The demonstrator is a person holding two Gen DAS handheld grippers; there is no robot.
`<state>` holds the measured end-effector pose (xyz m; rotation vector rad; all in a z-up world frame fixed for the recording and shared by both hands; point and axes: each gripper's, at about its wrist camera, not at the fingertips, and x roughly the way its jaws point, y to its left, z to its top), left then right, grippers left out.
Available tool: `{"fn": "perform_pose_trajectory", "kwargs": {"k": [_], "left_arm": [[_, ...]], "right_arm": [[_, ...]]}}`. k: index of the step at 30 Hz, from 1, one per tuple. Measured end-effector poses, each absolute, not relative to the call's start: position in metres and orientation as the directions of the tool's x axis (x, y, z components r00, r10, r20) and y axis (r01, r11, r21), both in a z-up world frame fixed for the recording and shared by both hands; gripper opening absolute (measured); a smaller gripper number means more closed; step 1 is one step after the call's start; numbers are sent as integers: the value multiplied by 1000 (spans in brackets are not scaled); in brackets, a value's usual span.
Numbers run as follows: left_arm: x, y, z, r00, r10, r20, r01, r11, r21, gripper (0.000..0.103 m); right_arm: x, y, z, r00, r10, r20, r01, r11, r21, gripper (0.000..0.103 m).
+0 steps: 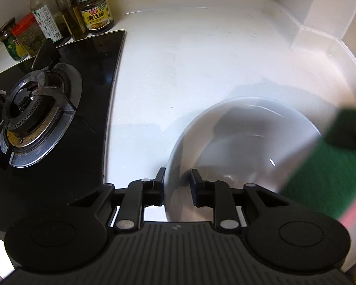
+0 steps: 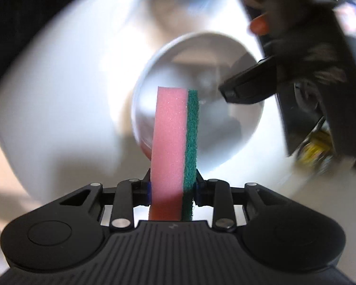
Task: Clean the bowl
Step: 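Hold the bowl with the left gripper while the right gripper wipes the sponge across its inside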
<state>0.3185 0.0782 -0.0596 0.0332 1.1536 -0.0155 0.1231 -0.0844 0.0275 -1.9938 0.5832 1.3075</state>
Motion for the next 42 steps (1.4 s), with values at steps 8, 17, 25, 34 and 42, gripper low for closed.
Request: {"fn": "perform_pose_trajectory", "kwargs": {"k": [8,17,25,34,42], "left_arm": [[312,89,-58,410,-52,-911,17,999,-49,19],[288,91,-47,388,-75,-919,66,996,-53,13],[276,76,-47,379,-142,-915,163,983,-85,14],[275,66,-47,438,-79,-896,139,990,-20,17],[285,55,-45,466,-30,-884,96,995,17,24]], "right_arm": [[145,-98,72,168,188,-968,-947,-243,-211,27],[144,-112,20,601,150,-785,-628,-520,-579,27],[145,-80,-60,718,355,-598,-4,-858,-514,26],[162,-66,-91,783,182,-595,-43,-938,-344,26],[128,-57,-31,593,-42,-804,-547,-754,-364,27]]}}
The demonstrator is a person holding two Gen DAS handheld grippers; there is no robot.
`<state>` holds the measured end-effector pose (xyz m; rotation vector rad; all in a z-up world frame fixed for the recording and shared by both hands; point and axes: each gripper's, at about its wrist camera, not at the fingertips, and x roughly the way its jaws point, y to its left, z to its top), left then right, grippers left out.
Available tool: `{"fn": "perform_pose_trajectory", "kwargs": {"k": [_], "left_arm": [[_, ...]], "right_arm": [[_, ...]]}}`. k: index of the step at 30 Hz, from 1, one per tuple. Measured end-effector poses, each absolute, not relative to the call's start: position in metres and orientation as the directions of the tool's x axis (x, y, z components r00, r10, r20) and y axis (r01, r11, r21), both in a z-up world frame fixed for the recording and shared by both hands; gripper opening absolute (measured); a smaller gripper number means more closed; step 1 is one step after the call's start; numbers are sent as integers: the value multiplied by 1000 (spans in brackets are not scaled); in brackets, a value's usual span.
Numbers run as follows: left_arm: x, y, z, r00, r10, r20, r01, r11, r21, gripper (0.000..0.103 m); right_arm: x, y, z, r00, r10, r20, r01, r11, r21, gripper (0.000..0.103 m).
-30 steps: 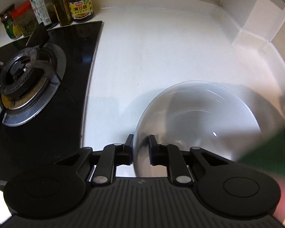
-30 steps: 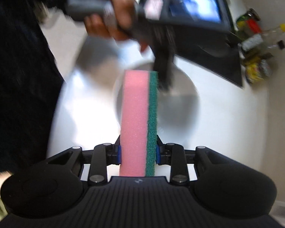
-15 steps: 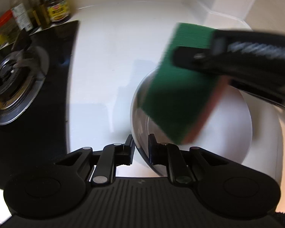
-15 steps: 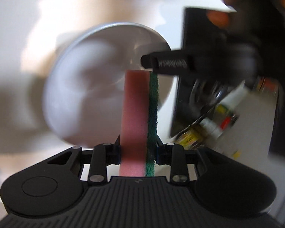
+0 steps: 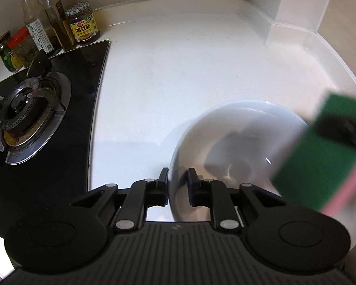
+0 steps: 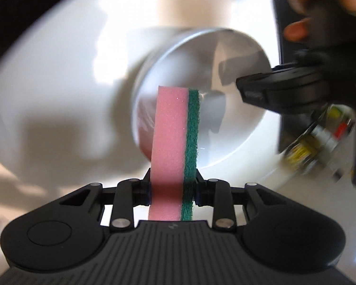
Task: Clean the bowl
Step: 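Hold the bowl with the left gripper while the right gripper wipes the sponge across its inside, then lower the bowl toward the counter with the left gripper while the right gripper lifts the sponge away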
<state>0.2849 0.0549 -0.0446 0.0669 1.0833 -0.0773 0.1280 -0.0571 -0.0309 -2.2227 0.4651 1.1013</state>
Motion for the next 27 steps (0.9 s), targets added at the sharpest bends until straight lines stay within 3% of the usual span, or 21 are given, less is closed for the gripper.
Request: {"fn": "perform_pose_trajectory", "kwargs": {"k": [4,7,12,16,22,27], "left_arm": [[287,53,-46,471,-37,-882,93,996,8,24],[285,62,-47,462,-82,-883,82,995,-50,16],[269,74,-45,463,-132,-876,85,991,-104,11],[259,69,-46,467,-110,-877,97,993,-73,11],[257,66,-58,444,-110,-889,110,992,-67,13],[257,62,-58,448,-89,-890,103,994,-48,15]], "right_arm": [[124,-58,11,395,26,-918,-801,-479,-358,27],[143,-65,34,292,103,-951,-912,-269,-309,27],[190,-86,54,369,116,-922,-924,-64,-378,27],[248,-63,45,411,126,-903,-905,-60,-421,27],[279,-11,25,337,194,-921,-858,-339,-386,27],[248,14,9,249,136,-959,-748,-601,-280,27]]}}
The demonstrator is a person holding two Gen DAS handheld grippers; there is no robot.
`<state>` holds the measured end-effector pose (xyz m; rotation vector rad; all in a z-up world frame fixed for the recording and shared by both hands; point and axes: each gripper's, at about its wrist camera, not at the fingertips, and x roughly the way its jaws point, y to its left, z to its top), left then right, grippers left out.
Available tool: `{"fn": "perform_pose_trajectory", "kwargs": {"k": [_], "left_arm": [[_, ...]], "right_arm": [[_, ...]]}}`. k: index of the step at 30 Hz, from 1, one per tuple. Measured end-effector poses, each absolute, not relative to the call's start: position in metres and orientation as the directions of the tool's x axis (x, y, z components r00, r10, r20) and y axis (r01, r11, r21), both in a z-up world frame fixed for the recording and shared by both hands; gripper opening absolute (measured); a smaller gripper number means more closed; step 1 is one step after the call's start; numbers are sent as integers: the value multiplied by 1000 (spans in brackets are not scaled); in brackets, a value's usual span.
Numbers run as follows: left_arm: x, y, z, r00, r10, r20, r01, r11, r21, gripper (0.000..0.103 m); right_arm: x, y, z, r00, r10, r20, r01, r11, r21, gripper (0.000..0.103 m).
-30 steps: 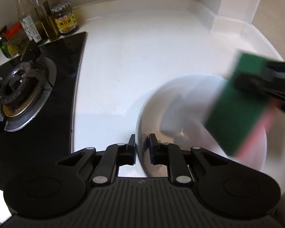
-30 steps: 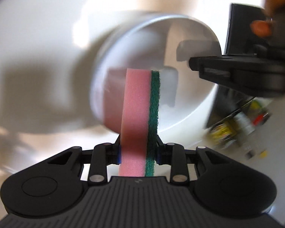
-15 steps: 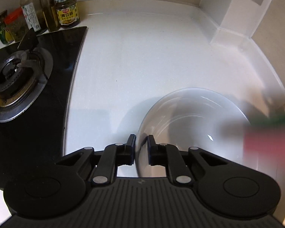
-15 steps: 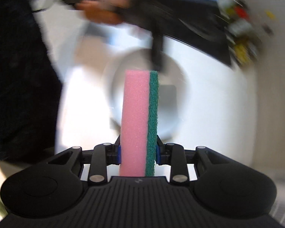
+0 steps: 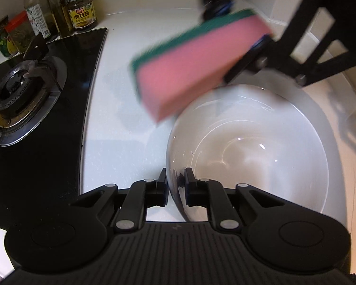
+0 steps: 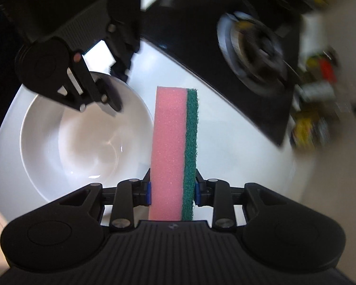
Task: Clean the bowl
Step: 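Lower the bowl toward the counter with the left gripper while the right gripper lifts the sponge away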
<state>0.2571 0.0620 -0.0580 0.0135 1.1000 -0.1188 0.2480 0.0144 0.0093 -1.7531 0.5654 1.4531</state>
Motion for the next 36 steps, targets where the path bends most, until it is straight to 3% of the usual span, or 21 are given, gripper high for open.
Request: {"fn": "perform_pose_trajectory", "kwargs": {"k": [7,16,26,36], "left_arm": [[252,55,-60,482,-42,-875,92,996,3,21],[256,54,-61,490,-23,-871,64,998,10,27],[259,49,-64,495,-8,-869,38,999,13,35],[257,40,-67,505,1,-863,23,1000,14,42]], "right_arm": [[263,32,2,137,51,-989,-747,-650,-137,27],[288,5,10,53,101,-993,-875,-474,-95,27],[263,-78,2,163,180,-970,-985,-20,-169,28],[191,-137,-5,341,205,-917,-837,511,-197,27]]}}
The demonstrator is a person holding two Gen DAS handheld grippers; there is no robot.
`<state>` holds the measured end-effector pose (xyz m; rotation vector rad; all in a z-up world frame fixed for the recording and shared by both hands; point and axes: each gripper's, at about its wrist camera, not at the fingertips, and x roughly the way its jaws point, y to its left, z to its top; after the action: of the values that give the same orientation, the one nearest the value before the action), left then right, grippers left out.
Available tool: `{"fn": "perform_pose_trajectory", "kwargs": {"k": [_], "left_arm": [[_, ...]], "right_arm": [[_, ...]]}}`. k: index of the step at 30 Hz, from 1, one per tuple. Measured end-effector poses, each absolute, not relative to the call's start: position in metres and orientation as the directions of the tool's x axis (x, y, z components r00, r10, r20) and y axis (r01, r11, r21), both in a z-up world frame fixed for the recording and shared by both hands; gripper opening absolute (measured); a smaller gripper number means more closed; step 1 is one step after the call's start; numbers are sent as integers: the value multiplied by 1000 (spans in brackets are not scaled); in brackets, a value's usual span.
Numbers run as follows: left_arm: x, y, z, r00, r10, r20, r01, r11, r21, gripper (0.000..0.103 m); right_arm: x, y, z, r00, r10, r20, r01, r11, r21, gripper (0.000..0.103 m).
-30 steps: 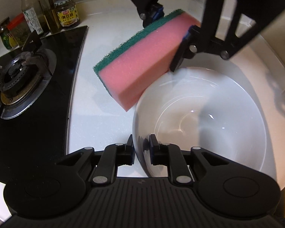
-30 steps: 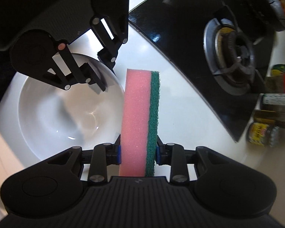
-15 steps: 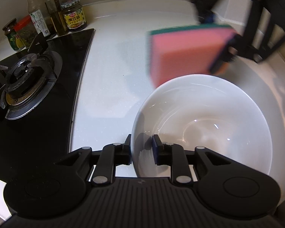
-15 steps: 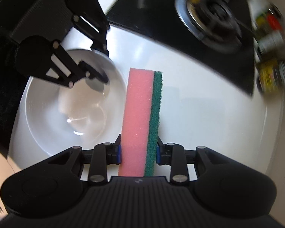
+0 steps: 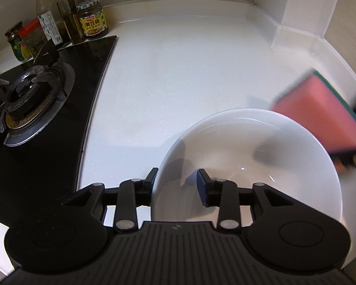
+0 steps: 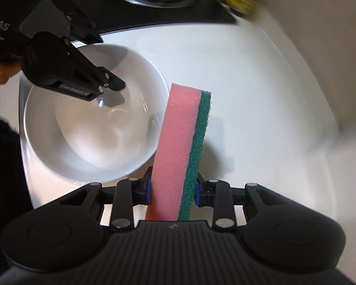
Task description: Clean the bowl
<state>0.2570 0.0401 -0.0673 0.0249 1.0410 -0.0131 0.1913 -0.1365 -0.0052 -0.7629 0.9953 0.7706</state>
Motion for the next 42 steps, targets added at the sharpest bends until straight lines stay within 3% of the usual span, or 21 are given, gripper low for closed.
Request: {"fn": "perform_pose_trajectory", "kwargs": {"k": [6,15,16,19,24,31,33,36,42], "left_arm": [[255,39,-69,510,14,-860,-14,1000,8,44],[248,26,-72,495,115,-861,-103,992,73,38],[249,26,-71,487,105,-867,-88,994,71,31],[260,30,-65,435,15,-900,16,1000,24,24],[297,36,-49,408,-28,-913,224,972,70,20],[368,10,-44,295,-105,-950,562,823,83,20],[385,-9,-45,281,-93,-955,639,761,114,27],[401,-21,-46,268,-100,-958,658,746,106,30],[403,-17,-49,291,-84,-953,516,852,83,29]], "right_arm": [[131,-147,-14,366,148,-919,-712,680,-174,27],[93,-152,-16,319,294,-901,-556,828,74,27],[102,-159,-17,331,297,-896,-526,846,86,27],[131,-171,-13,370,262,-891,-485,873,55,27],[161,-180,-8,413,218,-884,-493,870,-16,27],[152,-193,-16,409,227,-884,-497,868,-7,27],[146,-195,-18,420,225,-879,-463,887,6,27],[141,-196,-20,435,223,-872,-412,911,27,27],[151,-201,-22,466,228,-855,-299,950,90,27]]}}
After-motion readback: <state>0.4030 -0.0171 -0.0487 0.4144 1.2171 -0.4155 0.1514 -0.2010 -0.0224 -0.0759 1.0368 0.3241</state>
